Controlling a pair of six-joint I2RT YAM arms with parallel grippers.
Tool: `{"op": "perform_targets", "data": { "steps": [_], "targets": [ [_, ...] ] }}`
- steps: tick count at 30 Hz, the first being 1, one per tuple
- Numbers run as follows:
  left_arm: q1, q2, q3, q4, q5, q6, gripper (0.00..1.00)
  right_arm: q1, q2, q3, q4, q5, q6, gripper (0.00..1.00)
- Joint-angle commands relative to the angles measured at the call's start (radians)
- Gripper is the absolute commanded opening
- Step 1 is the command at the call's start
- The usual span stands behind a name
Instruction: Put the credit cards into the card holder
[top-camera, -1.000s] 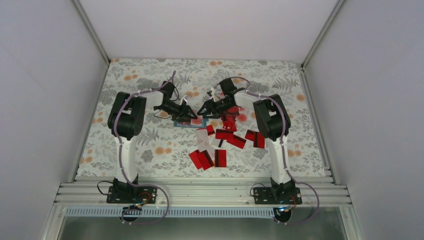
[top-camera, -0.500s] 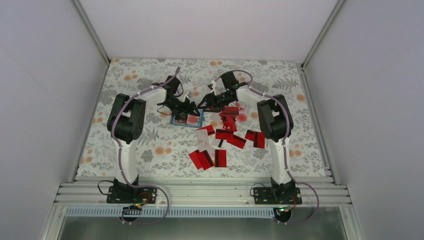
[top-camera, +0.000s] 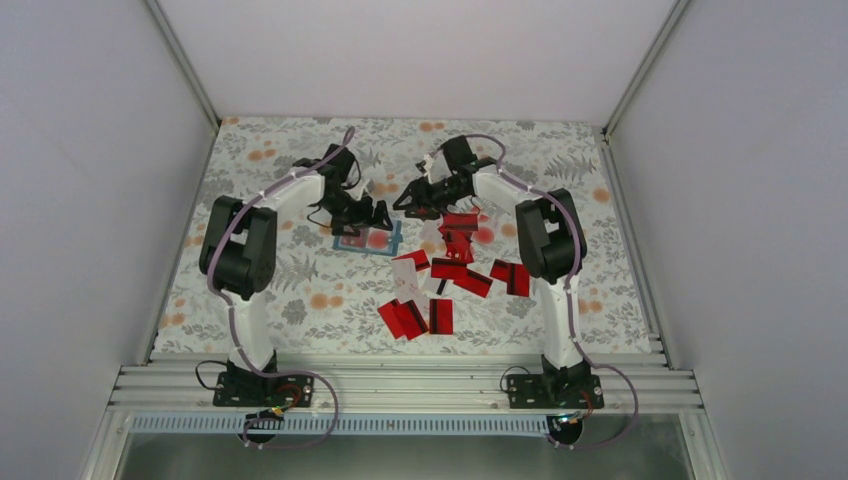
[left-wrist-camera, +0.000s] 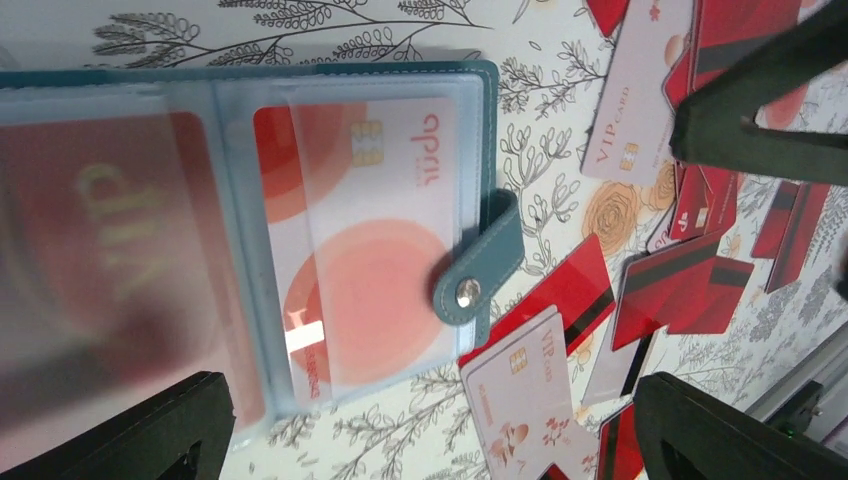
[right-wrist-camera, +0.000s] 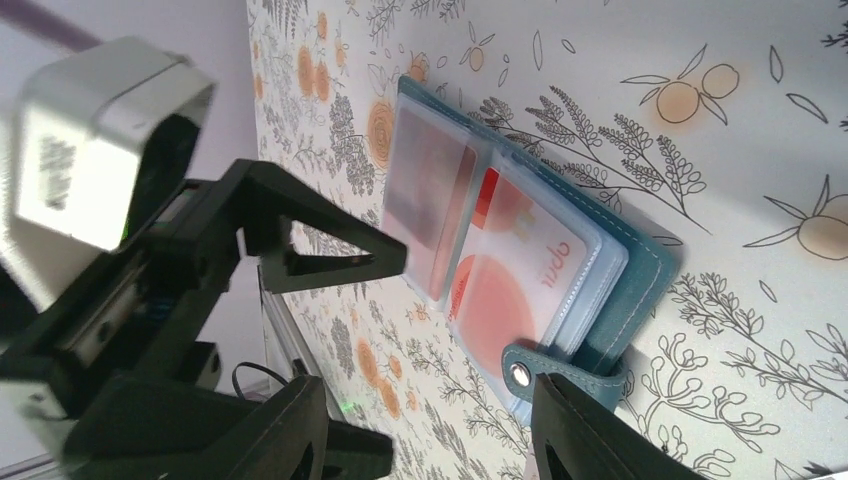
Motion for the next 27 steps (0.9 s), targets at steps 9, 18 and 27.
{"op": "perform_targets", "data": {
  "steps": [9, 18, 27],
  "targets": [
    [-0.001, -0.096, -0.102, 0.136, -0.125, 0.048, 0.4, 0.001, 0.029, 0.02, 0.048, -0.083, 0.081, 0.53],
    [-0.001, -0.068, -0.124, 0.188, -0.184, 0.057, 0.19, 0.022, 0.085, 0.034, 0.075, -0.095, 0.089, 0.53],
    [-0.001, -0.054, -0.172, 0.216, -0.216, 0.086, 0.15, 0.044, 0.137, 0.069, 0.071, -0.089, 0.103, 0.53]
  ]
}}
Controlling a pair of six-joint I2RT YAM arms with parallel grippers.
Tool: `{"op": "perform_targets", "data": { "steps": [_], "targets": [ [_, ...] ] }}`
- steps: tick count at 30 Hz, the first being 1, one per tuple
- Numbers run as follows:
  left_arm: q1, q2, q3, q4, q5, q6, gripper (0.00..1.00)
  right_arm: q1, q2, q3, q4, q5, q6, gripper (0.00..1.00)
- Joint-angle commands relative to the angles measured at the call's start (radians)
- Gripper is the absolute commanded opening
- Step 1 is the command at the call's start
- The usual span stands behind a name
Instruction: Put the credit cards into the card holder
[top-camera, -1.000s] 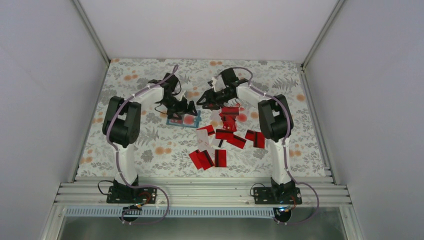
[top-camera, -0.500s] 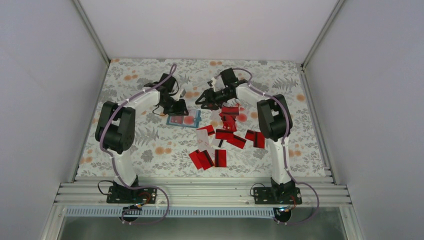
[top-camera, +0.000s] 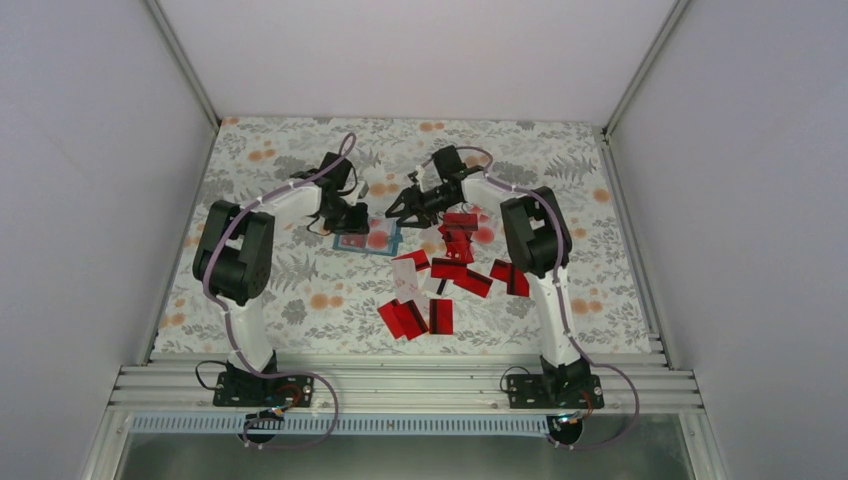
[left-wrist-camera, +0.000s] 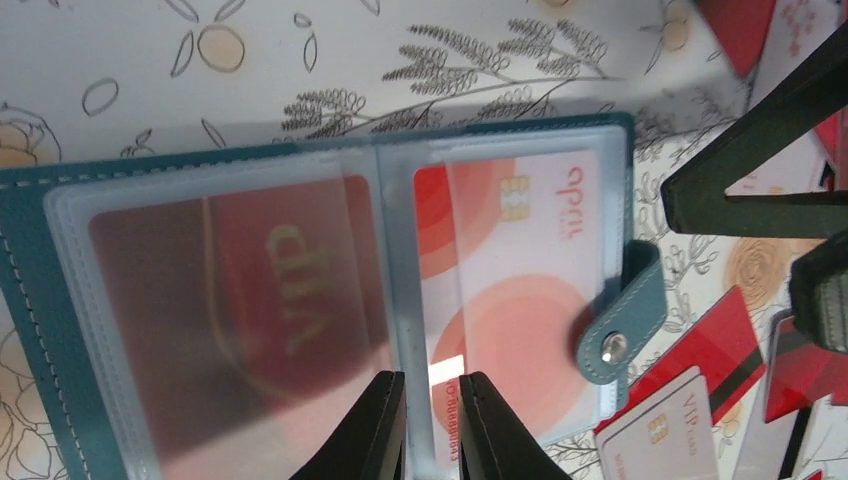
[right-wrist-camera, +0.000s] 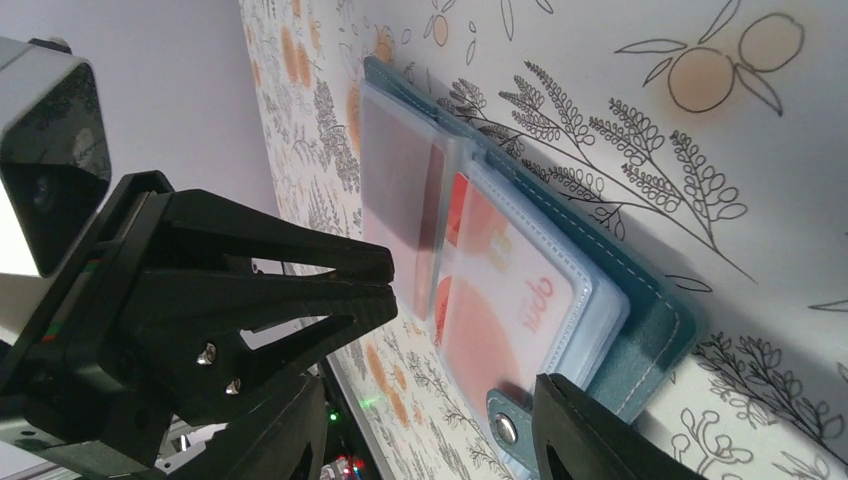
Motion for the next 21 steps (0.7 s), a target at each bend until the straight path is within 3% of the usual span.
{"op": "perform_targets", "data": {
  "steps": [1, 21],
  "targets": [
    [-0.002, 0.019, -0.038, 0.035, -0.025, 0.033, 0.15, 0.025, 0.028, 0.035, 0.011, -0.009, 0.019, 0.53],
    [0.004, 0.059, -0.092, 0.063, -0.023, 0.097, 0.11, 0.043, 0.058, -0.018, 0.002, 0.085, 0.076, 0.52]
  ]
}}
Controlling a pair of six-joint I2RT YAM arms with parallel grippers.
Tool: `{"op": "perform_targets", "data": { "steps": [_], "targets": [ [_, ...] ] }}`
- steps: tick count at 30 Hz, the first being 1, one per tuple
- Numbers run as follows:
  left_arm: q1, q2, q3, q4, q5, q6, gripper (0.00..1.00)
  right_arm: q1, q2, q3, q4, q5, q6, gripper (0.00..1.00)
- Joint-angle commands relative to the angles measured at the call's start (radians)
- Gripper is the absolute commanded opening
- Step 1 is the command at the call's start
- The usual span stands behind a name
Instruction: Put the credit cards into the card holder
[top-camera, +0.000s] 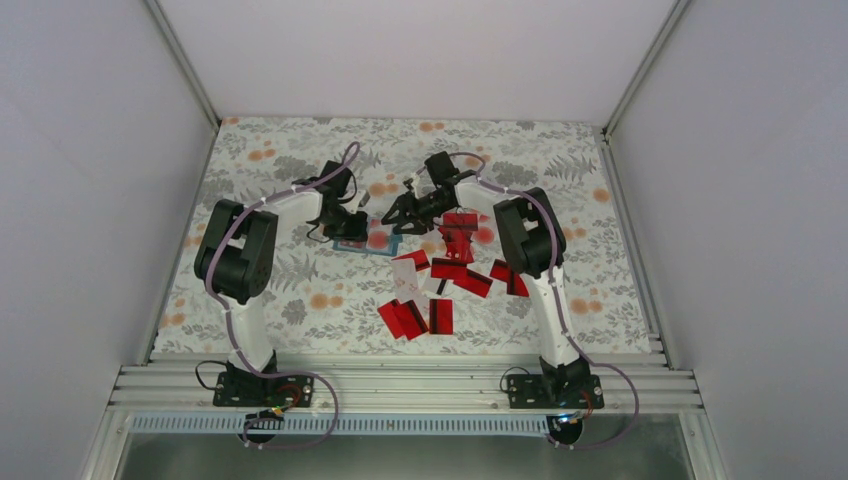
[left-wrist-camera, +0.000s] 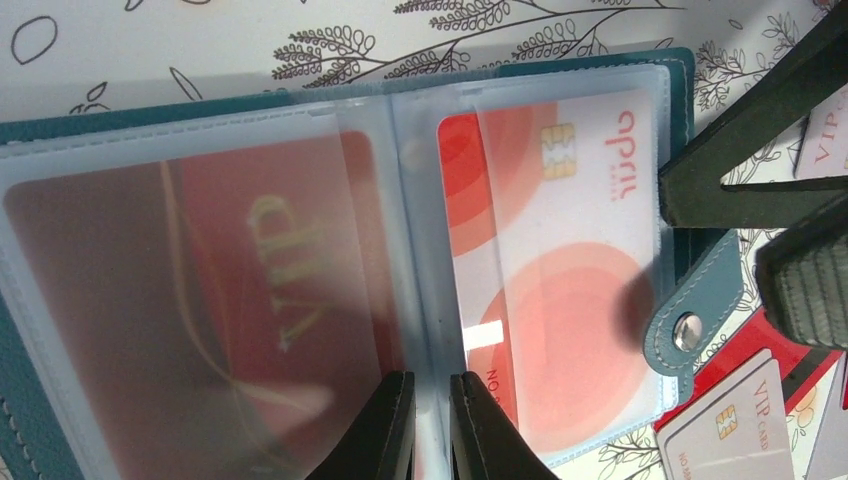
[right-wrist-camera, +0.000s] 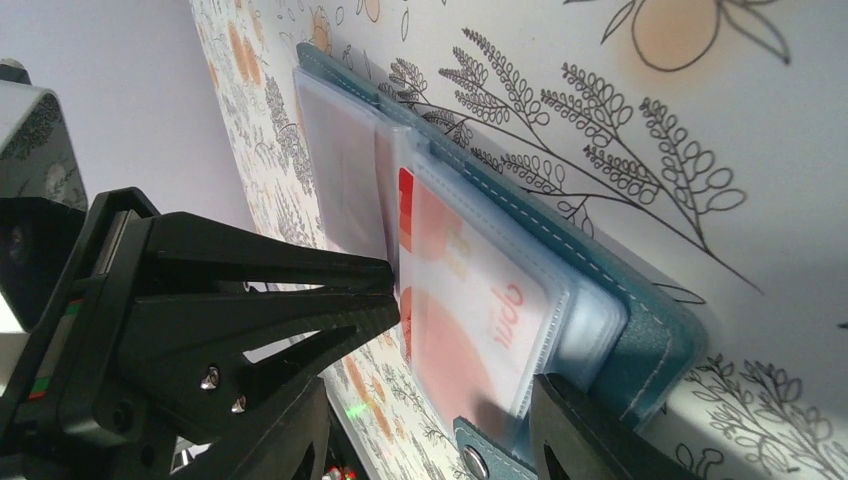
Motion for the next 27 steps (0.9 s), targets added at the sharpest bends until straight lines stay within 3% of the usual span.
{"op": "perform_targets", "data": {
  "steps": [1, 21, 27],
  "targets": [
    [0.002, 0.047, -0.019, 0.005, -0.01, 0.036, 0.11, 0.009, 0.027, -0.017, 0.001, 0.038, 0.034, 0.52],
    [0.003, 0.118, 0.013, -0.007, 0.029, 0.051, 0.08, 0.041, 0.062, 0.071, 0.1, -0.108, 0.09, 0.53],
    [0.006, 0.106, 0.03, -0.02, 0.032, 0.042, 0.08, 0.043, 0.075, 0.115, 0.054, -0.127, 0.054, 0.53]
  ]
}}
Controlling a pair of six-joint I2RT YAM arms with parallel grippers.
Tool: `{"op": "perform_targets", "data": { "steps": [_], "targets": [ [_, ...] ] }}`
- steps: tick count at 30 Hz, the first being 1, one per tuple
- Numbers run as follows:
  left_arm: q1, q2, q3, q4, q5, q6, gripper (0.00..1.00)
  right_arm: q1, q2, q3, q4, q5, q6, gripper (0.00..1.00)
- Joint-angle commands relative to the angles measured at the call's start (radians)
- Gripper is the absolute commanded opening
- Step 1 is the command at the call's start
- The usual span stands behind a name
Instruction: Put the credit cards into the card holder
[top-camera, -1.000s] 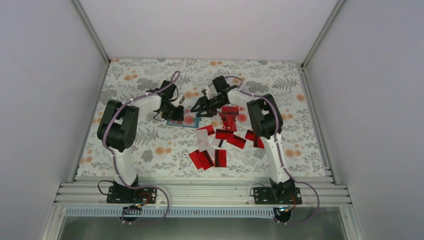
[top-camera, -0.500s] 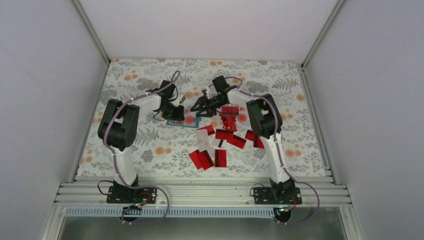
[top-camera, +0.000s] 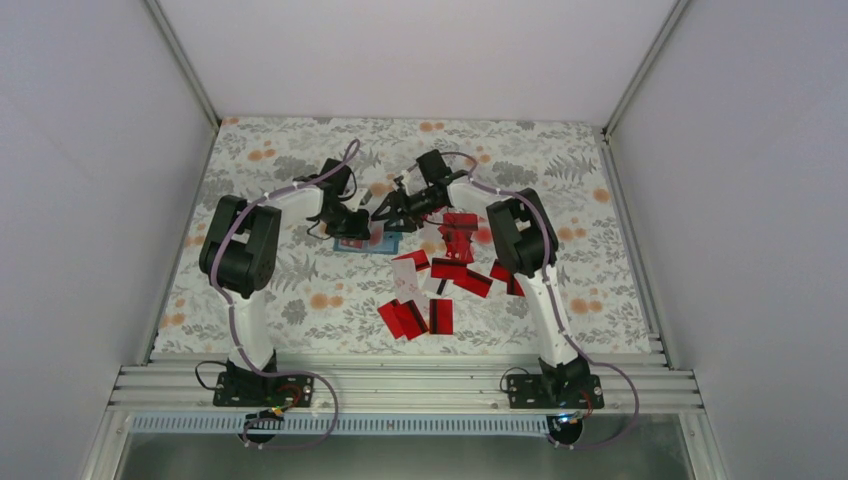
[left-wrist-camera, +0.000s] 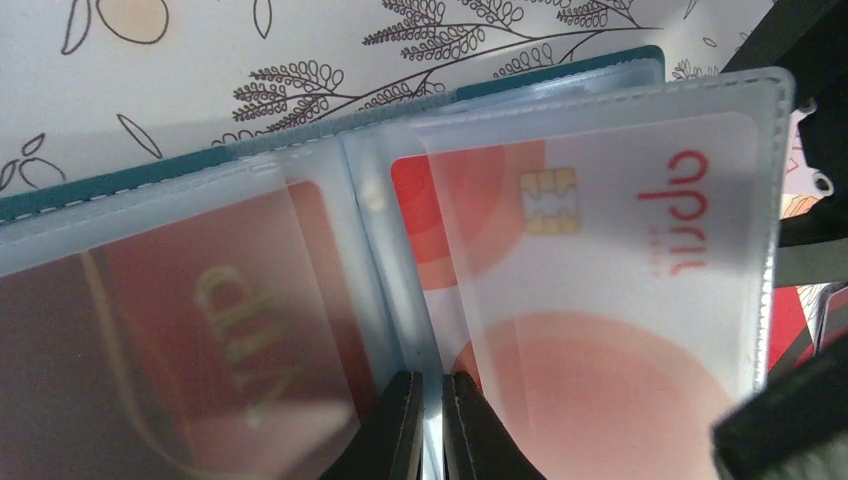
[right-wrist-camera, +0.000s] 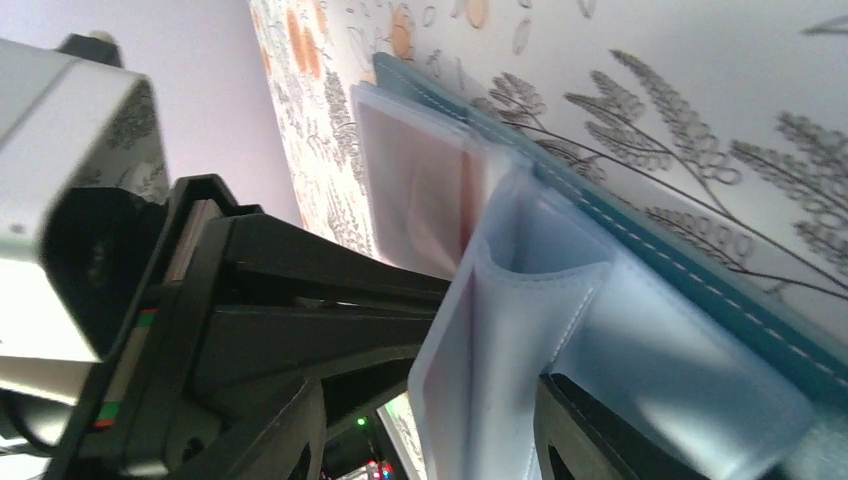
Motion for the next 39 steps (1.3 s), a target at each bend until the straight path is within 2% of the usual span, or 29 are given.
{"op": "perform_targets", "data": {
  "steps": [1, 9, 23, 31, 33, 39],
  "targets": [
    [-0.003, 0.049, -0.009, -0.018, -0.032, 0.012, 0.08, 0.018, 0.032, 0.075, -0.037, -0.041, -0.038, 0.53],
    [0.012, 0.014, 0.015, -0.045, -0.028, -0.004, 0.08, 0.016, 0.028, 0.119, -0.167, 0.026, -0.094, 0.53],
    [0.046, -0.082, 0.02, -0.087, -0.06, -0.042, 0.08, 0.022, 0.02, 0.115, -0.175, 0.037, -0.11, 0.53],
    [0.103, -0.244, -0.034, -0.083, -0.192, -0.079, 0.13, 0.029, 0.0, 0.113, -0.184, 0.05, -0.102, 0.53],
    [0.118, -0.254, -0.058, -0.082, -0.215, -0.08, 0.16, 0.031, -0.001, 0.12, -0.187, 0.049, -0.099, 0.53],
    [0.171, -0.272, -0.156, -0.037, -0.241, -0.103, 0.17, 0.044, 0.0, 0.144, -0.203, 0.061, -0.091, 0.53]
  ]
}}
